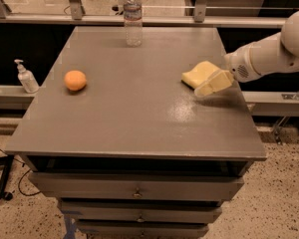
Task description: Pick sponge
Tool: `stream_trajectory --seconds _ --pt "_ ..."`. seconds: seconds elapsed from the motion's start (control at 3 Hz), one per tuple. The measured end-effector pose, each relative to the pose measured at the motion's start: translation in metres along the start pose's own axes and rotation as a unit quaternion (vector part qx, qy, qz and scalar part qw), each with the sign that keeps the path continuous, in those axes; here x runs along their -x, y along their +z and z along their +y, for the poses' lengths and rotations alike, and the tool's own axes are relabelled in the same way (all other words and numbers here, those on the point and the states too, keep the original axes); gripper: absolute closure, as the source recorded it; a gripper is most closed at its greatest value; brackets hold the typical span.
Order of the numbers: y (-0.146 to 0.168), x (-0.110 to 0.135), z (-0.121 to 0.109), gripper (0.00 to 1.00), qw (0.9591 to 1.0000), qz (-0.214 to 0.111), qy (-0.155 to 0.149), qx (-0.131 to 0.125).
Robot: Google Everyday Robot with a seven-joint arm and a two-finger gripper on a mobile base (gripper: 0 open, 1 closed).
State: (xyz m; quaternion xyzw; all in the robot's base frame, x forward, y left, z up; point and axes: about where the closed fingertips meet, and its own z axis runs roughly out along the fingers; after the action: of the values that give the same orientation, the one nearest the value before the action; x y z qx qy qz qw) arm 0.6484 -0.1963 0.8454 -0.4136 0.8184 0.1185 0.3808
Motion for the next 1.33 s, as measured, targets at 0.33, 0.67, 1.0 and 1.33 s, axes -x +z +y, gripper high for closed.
stream_trajectory --seconds 0.33,0.67,1.0,1.33 --pt "0.02 0.006 -0.002 0.15 0.9996 -0.02 0.019 0.009" --pt "0.03 0.016 0.001 0.39 0.9985 -0.04 0.032 0.02" --pt "0.026 0.039 0.007 0.62 0.9963 -0.068 0.033 0.041" --pt "0.002 0.084 0.027 0.86 0.9902 -0.114 0.014 0.08"
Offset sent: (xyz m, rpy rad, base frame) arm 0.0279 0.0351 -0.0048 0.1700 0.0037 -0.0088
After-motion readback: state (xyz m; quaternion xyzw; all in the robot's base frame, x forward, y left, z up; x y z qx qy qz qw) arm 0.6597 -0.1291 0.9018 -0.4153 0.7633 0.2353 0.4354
